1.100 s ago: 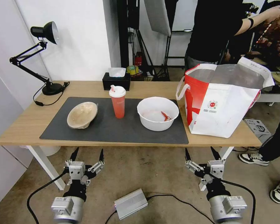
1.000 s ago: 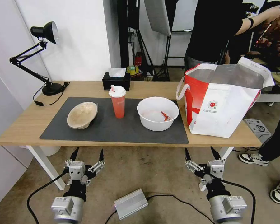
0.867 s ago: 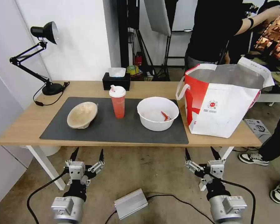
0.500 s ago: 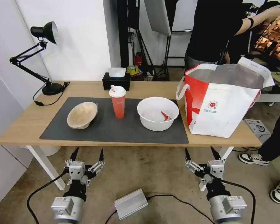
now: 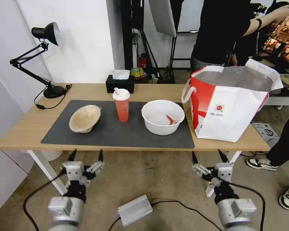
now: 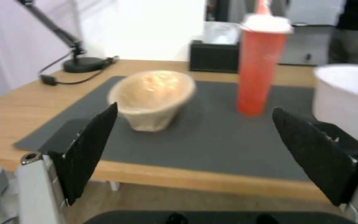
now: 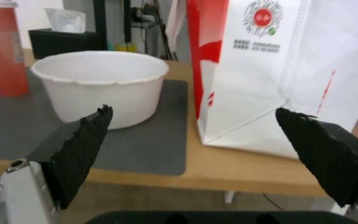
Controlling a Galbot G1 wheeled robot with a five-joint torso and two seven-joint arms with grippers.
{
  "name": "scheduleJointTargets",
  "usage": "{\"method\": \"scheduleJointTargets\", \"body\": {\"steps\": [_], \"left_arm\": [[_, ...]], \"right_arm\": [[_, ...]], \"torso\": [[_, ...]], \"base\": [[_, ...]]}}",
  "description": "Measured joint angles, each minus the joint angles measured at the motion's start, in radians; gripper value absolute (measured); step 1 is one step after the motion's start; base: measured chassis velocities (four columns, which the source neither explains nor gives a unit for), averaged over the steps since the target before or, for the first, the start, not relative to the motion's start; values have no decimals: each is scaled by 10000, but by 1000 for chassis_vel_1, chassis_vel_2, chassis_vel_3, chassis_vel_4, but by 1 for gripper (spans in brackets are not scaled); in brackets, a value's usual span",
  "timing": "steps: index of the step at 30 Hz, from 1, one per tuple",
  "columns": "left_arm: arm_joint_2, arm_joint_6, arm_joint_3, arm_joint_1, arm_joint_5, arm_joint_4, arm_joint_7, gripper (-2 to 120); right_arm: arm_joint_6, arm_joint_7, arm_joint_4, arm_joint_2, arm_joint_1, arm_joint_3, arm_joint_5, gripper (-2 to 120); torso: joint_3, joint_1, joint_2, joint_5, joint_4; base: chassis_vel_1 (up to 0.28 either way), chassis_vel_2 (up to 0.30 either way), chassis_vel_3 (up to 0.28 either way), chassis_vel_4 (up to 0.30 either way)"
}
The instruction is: Pick up the trash from the table and place it into the takeout bag.
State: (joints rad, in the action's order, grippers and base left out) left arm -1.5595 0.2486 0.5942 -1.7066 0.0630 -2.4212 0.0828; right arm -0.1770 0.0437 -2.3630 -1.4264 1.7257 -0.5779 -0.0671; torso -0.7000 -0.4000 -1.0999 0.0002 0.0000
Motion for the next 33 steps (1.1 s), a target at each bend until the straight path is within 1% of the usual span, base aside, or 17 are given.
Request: {"method": "scheduleJointTargets", "body": {"steps": [1,3,4,5,8,9,11,13,15,19,23,27,33], "left_arm": [[-54,291,51,105,77,-160,142,100],[-58,514,71,163,156,-271,306,100],[-57,539,74,173,168,-288,330,100],[-57,539,74,173,168,-288,330,100],[-42,545,75,176,174,-304,337,100],[-42,545,75,176,174,-304,337,100],[-29,540,76,159,173,-308,336,100],[1,525,76,109,122,-309,309,100],[49,509,71,55,40,-307,277,100],[368,78,78,-269,-500,-133,-2,100],[552,-37,65,-453,-621,-100,-52,100],[570,-120,17,-575,-708,-82,-55,100],[558,-482,-101,-786,-997,70,-93,100]], "right_arm": [[-336,85,-117,138,-137,-54,-126,100],[-1001,253,-354,409,-413,-157,-376,100],[-1332,336,-474,542,-552,-209,-495,100],[-1332,336,-474,542,-552,-209,-495,100],[-2181,551,-776,894,-907,-347,-819,100],[-2181,551,-776,894,-907,-347,-819,100],[-3003,757,-1068,1228,-1246,-479,-1127,100],[-3395,991,-1268,1460,-1464,-469,-1470,100],[-3415,1053,-1297,1499,-1488,-438,-1559,100],[-3385,1139,-1370,1628,-1519,-388,-1729,100],[-3311,1181,-1397,1715,-1567,-384,-1837,100],[-3190,1200,-1398,1797,-1630,-363,-1910,100],[-3144,1230,-1397,2069,-1918,-311,-2159,100]], "torso": [[0,0,0,-1,0],[0,0,0,-1,1],[0,0,0,-1,0],[0,0,0,-1,0],[0,0,0,-1,0],[0,0,0,-1,0],[0,0,0,-1,0],[0,0,0,-2,1],[0,0,0,-1,1],[0,0,0,-2,0],[1,0,0,-2,0],[2,0,0,-2,0],[1,0,0,-2,0]], "base": [[0,0,0,0],[0,0,0,0],[0,0,0,0],[0,0,0,0],[0,0,0,0],[0,0,0,0],[0,0,0,0],[0,0,0,0],[0,0,0,0],[0,0,0,0],[0,0,0,0],[0,0,0,0],[0,0,0,0]]}}
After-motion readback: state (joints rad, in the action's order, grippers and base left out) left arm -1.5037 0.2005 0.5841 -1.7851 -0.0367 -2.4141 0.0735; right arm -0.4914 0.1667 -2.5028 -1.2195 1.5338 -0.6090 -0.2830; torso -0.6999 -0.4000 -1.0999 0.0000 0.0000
